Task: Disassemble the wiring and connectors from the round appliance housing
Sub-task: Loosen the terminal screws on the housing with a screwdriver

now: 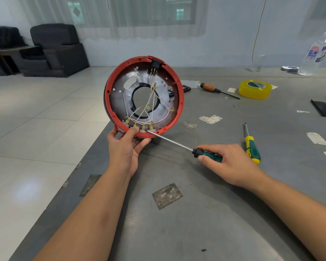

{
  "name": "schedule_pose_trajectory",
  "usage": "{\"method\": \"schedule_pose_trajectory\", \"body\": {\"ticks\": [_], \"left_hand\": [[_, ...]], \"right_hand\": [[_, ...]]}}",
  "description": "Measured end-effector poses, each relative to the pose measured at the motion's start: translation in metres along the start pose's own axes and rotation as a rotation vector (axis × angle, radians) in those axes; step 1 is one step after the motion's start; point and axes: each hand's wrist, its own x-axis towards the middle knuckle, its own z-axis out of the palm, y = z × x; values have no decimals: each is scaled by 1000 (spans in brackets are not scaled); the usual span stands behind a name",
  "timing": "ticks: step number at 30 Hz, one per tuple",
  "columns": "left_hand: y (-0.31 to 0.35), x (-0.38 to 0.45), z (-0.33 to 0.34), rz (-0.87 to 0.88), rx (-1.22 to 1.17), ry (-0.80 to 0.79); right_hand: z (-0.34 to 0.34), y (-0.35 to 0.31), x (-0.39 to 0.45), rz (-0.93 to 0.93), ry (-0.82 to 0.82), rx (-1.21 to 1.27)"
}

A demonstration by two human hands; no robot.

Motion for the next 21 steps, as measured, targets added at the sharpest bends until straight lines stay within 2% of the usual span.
{"method": "schedule_pose_trajectory", "body": {"ticks": [14,21], "left_hand": [[1,-6,6,4,-92,57],[-1,-8,9,7,-132,59]], "right_hand": [[11,-10,1,65,-36,63],[11,-9,1,97,-114,80]]}}
